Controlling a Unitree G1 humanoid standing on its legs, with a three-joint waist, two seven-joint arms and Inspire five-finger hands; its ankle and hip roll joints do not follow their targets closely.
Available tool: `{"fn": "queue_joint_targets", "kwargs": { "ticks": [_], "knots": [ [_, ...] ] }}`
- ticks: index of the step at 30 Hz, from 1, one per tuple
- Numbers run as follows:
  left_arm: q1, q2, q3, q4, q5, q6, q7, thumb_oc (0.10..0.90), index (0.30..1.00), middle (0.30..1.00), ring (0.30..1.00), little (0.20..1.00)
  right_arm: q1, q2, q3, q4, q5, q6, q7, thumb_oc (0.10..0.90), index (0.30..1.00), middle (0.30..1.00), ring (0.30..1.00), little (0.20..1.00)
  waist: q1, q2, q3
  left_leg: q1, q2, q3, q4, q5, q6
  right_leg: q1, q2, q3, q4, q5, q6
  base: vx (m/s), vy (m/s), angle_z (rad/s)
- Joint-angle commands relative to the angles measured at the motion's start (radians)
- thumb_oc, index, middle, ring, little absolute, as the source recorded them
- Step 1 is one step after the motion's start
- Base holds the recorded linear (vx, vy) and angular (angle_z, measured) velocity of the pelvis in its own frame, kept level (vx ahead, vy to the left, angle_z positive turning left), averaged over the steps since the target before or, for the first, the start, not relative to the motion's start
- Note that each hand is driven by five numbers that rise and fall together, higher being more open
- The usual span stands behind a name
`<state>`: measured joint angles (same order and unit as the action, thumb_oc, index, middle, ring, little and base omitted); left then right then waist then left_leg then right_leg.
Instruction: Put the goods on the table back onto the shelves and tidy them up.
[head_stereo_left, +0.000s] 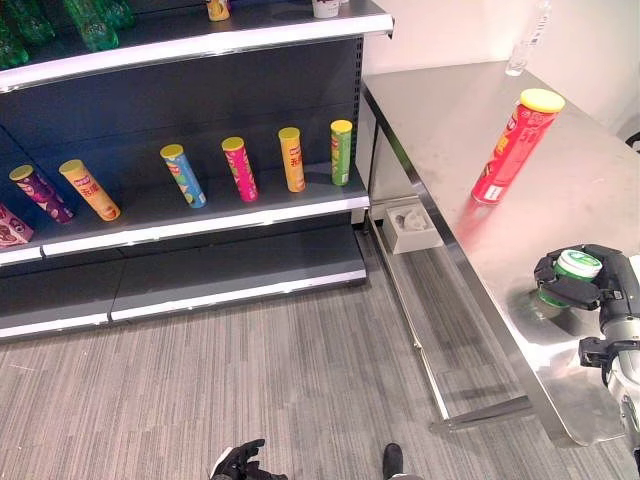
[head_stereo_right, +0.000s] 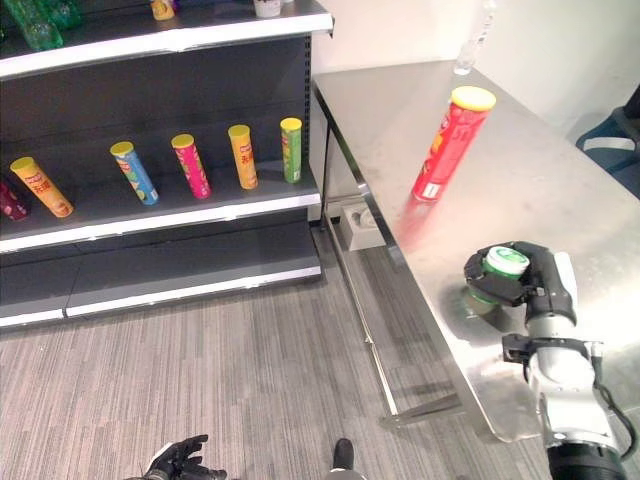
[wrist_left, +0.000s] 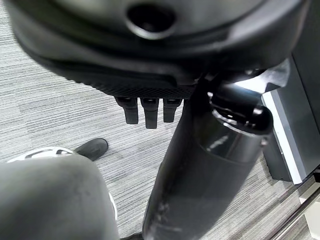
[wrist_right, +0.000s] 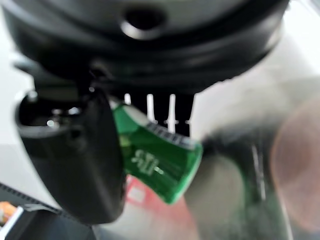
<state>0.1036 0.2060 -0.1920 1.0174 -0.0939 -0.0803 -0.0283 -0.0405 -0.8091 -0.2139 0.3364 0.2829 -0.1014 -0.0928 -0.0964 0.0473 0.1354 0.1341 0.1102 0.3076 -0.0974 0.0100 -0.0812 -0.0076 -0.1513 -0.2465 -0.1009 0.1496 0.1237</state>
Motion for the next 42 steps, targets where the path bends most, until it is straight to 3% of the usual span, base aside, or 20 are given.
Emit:
{"fn": "queue_joint_targets", "kwargs": {
  "ticks": [1, 3, 9, 10, 17, 19, 20, 21, 24, 25, 26, 28, 29, 30, 33, 35, 36, 39, 41, 42],
  "knots": [
    [-0.065, 0.065, 0.004, 0.012, 0.028, -0.019, 0.016, 0.800, 0.900, 0.900, 0.900, 0.900, -0.077, -0.052, -0.116, -0.106, -0.002, -0.077, -0.042, 0.400, 0.300, 0.300, 0.300, 0.300, -0.004, -0.067, -0.009, 0.020, 0.038, 0.054, 0.010, -0.017, -0.055, 0.111, 0.007, -0.026, 0.014, -0.155, 0.056, 0.00, 0.000, 0.00],
    [-0.071, 0.066, 0.009, 0.008, 0.021, -0.022, 0.018, 0.800, 0.900, 0.900, 0.900, 0.900, -0.086, -0.049, -0.161, -0.185, 0.035, -0.111, -0.052, 0.400, 0.300, 0.300, 0.300, 0.300, -0.007, -0.066, -0.011, 0.029, 0.038, 0.053, 0.010, -0.022, -0.056, 0.119, 0.009, -0.026, 0.014, -0.160, 0.056, 0.00, 0.000, 0.00],
    [-0.072, 0.067, 0.011, 0.006, 0.020, -0.024, 0.018, 0.800, 0.900, 0.900, 0.900, 0.900, -0.092, -0.049, -0.173, -0.216, 0.044, -0.120, -0.051, 0.400, 0.300, 0.300, 0.300, 0.300, -0.007, -0.066, -0.015, 0.025, 0.037, 0.053, 0.010, -0.018, -0.055, 0.114, 0.008, -0.027, 0.014, -0.158, 0.055, 0.00, -0.019, 0.06],
    [-0.072, 0.074, 0.008, -0.002, 0.014, -0.030, 0.012, 0.800, 0.900, 0.900, 0.900, 0.900, -0.159, -0.070, -0.195, -0.373, 0.090, -0.170, -0.032, 0.400, 0.300, 0.300, 0.300, 0.300, 0.001, -0.066, -0.025, 0.036, 0.041, 0.051, 0.010, -0.020, -0.060, 0.127, 0.014, -0.028, 0.014, -0.168, 0.053, 0.00, -0.111, 0.05],
    [-0.063, 0.073, -0.001, -0.020, -0.009, -0.031, 0.007, 0.800, 0.900, 0.900, 0.900, 0.900, -0.311, -0.104, -0.075, -0.481, 0.129, -0.185, 0.008, 0.400, 0.300, 0.300, 0.300, 0.300, 0.031, -0.078, -0.032, 0.020, 0.064, 0.031, 0.056, -0.013, -0.074, 0.141, 0.032, -0.034, 0.015, -0.188, 0.030, -0.02, -0.101, 0.06],
    [-0.062, 0.073, -0.002, -0.022, -0.016, -0.034, 0.005, 0.800, 0.900, 0.900, 0.900, 0.900, -0.336, -0.110, -0.051, -0.488, 0.134, -0.183, 0.018, 0.400, 0.300, 0.300, 0.300, 0.300, 0.036, -0.081, -0.027, 0.001, 0.074, 0.020, 0.096, -0.018, -0.080, 0.146, 0.037, -0.036, 0.016, -0.195, 0.022, -0.04, -0.127, 0.19],
    [-0.061, 0.075, -0.011, -0.045, -0.043, -0.033, 0.002, 0.800, 0.900, 0.900, 0.900, 0.900, -0.398, -0.148, -0.002, -0.495, 0.148, -0.178, 0.026, 0.400, 0.300, 0.300, 0.300, 0.300, 0.064, -0.095, 0.007, -0.082, 0.092, -0.043, 0.261, -0.009, -0.096, 0.172, 0.051, -0.046, 0.016, -0.220, -0.007, -0.08, -0.141, 0.36],
    [-0.062, 0.075, -0.010, -0.046, -0.043, -0.033, 0.002, 0.800, 0.900, 0.900, 0.900, 0.900, -0.400, -0.148, -0.002, -0.494, 0.148, -0.178, 0.027, 0.400, 0.300, 0.300, 0.300, 0.300, 0.061, -0.096, 0.006, -0.089, 0.092, -0.046, 0.264, -0.007, -0.095, 0.169, 0.050, -0.049, 0.015, -0.218, -0.008, -0.11, -0.197, 0.46],
    [-0.068, 0.077, -0.018, -0.061, -0.067, -0.030, 0.005, 0.800, 0.900, 0.900, 0.900, 0.900, -0.463, -0.187, 0.022, -0.494, 0.155, -0.187, 0.020, 0.400, 0.300, 0.300, 0.300, 0.300, 0.090, -0.115, 0.042, -0.232, 0.086, -0.153, 0.452, 0.080, -0.151, 0.195, 0.054, -0.085, 0.014, -0.235, -0.029, -0.04, -0.090, 0.55],
    [-0.058, 0.073, -0.022, -0.070, -0.079, -0.027, -0.004, 0.800, 0.900, 0.900, 0.900, 0.900, -0.475, -0.201, 0.035, -0.485, 0.149, -0.180, 0.018, 0.400, 0.300, 0.300, 0.300, 0.300, 0.085, -0.111, 0.038, -0.237, 0.126, -0.137, 0.403, 0.093, -0.147, 0.200, 0.060, -0.109, 0.014, -0.240, -0.023, 0.07, -0.005, 0.74],
    [-0.057, 0.073, -0.022, -0.070, -0.079, -0.026, -0.004, 0.800, 0.900, 0.900, 0.900, 0.900, -0.477, -0.202, 0.038, -0.484, 0.149, -0.180, 0.018, 0.400, 0.300, 0.300, 0.300, 0.300, 0.086, -0.111, 0.037, -0.234, 0.125, -0.135, 0.398, 0.095, -0.147, 0.200, 0.059, -0.108, 0.014, -0.240, -0.023, 0.13, 0.052, 0.79],
    [-0.049, 0.073, -0.025, -0.060, -0.067, -0.026, -0.009, 0.800, 0.900, 0.900, 0.900, 0.900, -0.498, -0.210, 0.060, -0.472, 0.151, -0.179, 0.016, 0.400, 0.300, 0.300, 0.300, 0.300, 0.087, -0.114, 0.023, -0.199, 0.163, -0.098, 0.258, 0.079, -0.132, 0.194, 0.051, -0.115, 0.014, -0.239, -0.006, 0.15, 0.104, 0.43],
    [-0.047, 0.074, -0.027, -0.055, -0.058, -0.026, -0.011, 0.800, 0.900, 0.900, 0.900, 0.900, -0.497, -0.214, 0.068, -0.468, 0.149, -0.178, 0.014, 0.400, 0.300, 0.300, 0.300, 0.300, 0.086, -0.111, 0.016, -0.194, 0.188, -0.082, 0.172, 0.104, -0.132, 0.191, 0.046, -0.116, 0.014, -0.245, 0.003, 0.25, 0.213, 0.11],
    [-0.048, 0.075, -0.024, -0.053, -0.050, -0.027, -0.009, 0.800, 0.900, 0.900, 0.900, 0.900, -0.491, -0.229, 0.064, -0.455, 0.135, -0.174, 0.003, 0.400, 0.300, 0.300, 0.300, 0.300, 0.083, -0.103, 0.008, -0.220, 0.241, -0.059, 0.062, 0.169, -0.144, 0.192, 0.037, -0.119, 0.014, -0.266, 0.019, 0.21, 0.167, 0.10],
    [-0.046, 0.082, -0.025, -0.058, -0.042, -0.027, -0.006, 0.800, 0.900, 0.900, 0.900, 0.900, -0.473, -0.238, 0.048, -0.447, 0.120, -0.168, -0.010, 0.400, 0.300, 0.300, 0.300, 0.300, 0.082, -0.095, -0.005, -0.248, 0.263, -0.026, 0.020, 0.191, -0.160, 0.201, 0.025, -0.122, 0.014, -0.283, 0.033, 0.22, 0.140, 0.15],
    [-0.042, 0.091, -0.024, -0.073, -0.044, -0.031, -0.003, 0.800, 0.900, 0.900, 0.900, 0.900, -0.491, -0.228, 0.062, -0.447, 0.111, -0.164, -0.015, 0.400, 0.300, 0.300, 0.300, 0.300, 0.093, -0.067, -0.024, -0.245, 0.249, -0.041, 0.010, 0.194, -0.157, 0.221, 0.022, -0.107, 0.014, -0.288, 0.050, 0.38, 0.262, -0.15],
    [-0.043, 0.091, -0.021, -0.069, -0.043, -0.034, 0.002, 0.800, 0.900, 0.900, 0.900, 0.900, -0.502, -0.215, 0.067, -0.456, 0.104, -0.159, -0.014, 0.400, 0.300, 0.300, 0.300, 0.300, 0.093, -0.060, -0.038, -0.228, 0.214, -0.033, 0.011, 0.174, -0.154, 0.245, -0.018, -0.093, 0.014, -0.281, 0.063, 0.33, 0.264, -0.30],
    [-0.053, 0.102, -0.017, -0.066, -0.044, -0.035, 0.009, 0.800, 0.900, 0.900, 0.900, 0.900, -0.534, -0.207, 0.092, -0.460, 0.089, -0.147, -0.014, 0.400, 0.300, 0.300, 0.300, 0.300, 0.104, -0.067, -0.046, -0.219, 0.164, -0.020, 0.023, 0.159, -0.128, 0.259, -0.069, -0.077, 0.014, -0.255, 0.078, 0.30, 0.260, -0.52],
    [-0.067, 0.121, -0.016, -0.064, -0.041, -0.034, 0.017, 0.800, 0.900, 0.900, 0.900, 0.900, -0.561, -0.197, 0.115, -0.455, 0.076, -0.143, -0.018, 0.400, 0.300, 0.300, 0.300, 0.300, 0.108, -0.078, -0.052, -0.185, 0.089, -0.006, 0.023, 0.107, -0.071, 0.214, -0.154, -0.047, 0.137, -0.215, 0.098, 0.27, 0.301, -0.12],
    [-0.067, 0.121, -0.015, -0.065, -0.041, -0.033, 0.017, 0.800, 0.900, 0.900, 0.900, 0.900, -0.563, -0.197, 0.116, -0.455, 0.076, -0.143, -0.018, 0.400, 0.300, 0.300, 0.300, 0.300, 0.109, -0.079, -0.054, -0.187, 0.088, -0.004, 0.021, 0.109, -0.068, 0.208, -0.155, -0.045, 0.139, -0.212, 0.099, 0.25, 0.300, 0.07]
  ]
}}
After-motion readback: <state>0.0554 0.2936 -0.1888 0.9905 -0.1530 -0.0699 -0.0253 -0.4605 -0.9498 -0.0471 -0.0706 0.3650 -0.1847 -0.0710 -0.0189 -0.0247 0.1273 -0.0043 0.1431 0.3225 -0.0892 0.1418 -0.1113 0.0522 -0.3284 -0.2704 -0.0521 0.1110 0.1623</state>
